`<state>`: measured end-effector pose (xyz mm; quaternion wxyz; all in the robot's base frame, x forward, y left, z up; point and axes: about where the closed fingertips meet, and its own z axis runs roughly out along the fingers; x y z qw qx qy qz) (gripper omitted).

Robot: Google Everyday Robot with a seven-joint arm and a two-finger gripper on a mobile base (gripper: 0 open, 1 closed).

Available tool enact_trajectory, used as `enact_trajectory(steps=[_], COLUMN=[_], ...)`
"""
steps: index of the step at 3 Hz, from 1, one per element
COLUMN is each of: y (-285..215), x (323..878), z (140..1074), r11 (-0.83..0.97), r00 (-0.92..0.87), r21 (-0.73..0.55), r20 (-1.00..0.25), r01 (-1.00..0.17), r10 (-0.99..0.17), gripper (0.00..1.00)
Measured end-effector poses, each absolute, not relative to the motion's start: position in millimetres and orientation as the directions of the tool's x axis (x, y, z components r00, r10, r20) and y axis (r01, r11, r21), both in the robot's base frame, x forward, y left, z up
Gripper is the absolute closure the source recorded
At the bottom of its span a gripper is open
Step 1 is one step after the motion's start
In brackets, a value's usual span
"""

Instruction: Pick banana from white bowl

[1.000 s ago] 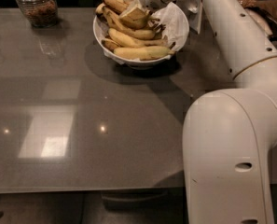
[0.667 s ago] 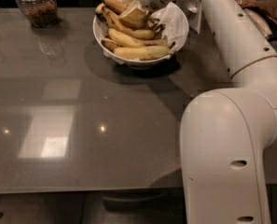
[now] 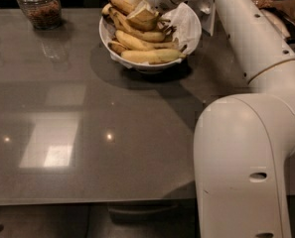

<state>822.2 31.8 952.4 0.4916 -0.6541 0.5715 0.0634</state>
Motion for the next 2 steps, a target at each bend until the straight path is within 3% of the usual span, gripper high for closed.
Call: enact_trajectory(steps=[2], y=[31], x=[808], z=[978], r11=[0.104], r00=[0.397], r21=[-0.617], r20=[-0.617], r01=[-0.78], r10=[-0.68], gripper=[1.0])
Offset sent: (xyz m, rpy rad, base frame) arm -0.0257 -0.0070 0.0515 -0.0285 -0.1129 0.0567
